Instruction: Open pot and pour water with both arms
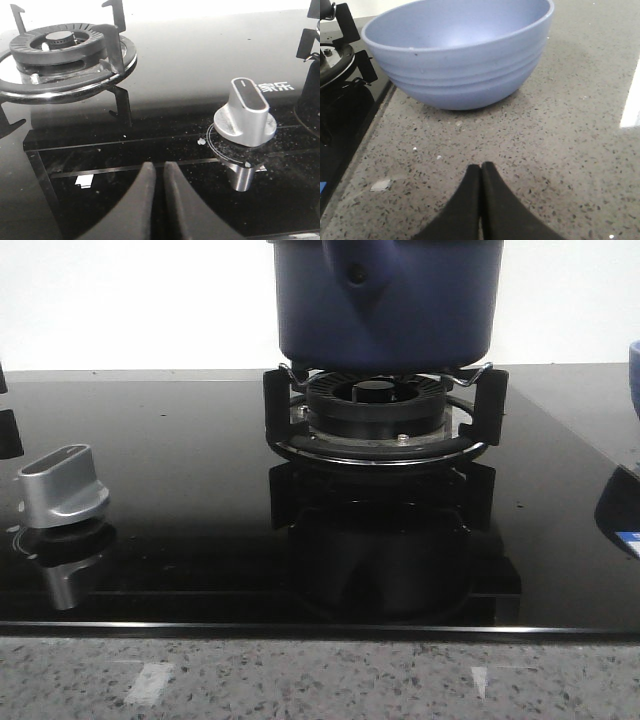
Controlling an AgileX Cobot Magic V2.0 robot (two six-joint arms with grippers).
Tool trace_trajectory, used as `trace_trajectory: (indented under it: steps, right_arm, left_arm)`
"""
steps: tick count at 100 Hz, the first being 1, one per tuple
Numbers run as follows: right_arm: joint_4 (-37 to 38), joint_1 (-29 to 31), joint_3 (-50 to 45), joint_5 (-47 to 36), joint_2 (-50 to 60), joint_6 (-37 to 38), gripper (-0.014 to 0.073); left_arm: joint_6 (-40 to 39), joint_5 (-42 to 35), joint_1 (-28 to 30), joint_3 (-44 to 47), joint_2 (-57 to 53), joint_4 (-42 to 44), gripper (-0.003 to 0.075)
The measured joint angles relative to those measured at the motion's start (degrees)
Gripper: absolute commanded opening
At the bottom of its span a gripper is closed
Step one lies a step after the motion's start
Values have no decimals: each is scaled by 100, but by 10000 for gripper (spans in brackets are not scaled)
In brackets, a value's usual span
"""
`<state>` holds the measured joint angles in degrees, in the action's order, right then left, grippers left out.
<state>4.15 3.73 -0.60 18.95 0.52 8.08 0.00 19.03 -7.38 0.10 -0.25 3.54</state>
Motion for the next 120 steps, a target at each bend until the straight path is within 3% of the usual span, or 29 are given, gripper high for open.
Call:
trace_trajectory:
  steps: [89,99,120]
  right_arm:
    - [110,0,0,-29,0,0,-74]
    - [212,0,0,-392,0,0,-74]
    - [-11,0,0,-2192,0,0,-74]
  left_arm:
    - [0,0,0,0,0,0,-20]
    - [0,0,0,0,0,0,-20]
    - [0,0,0,0,0,0,-20]
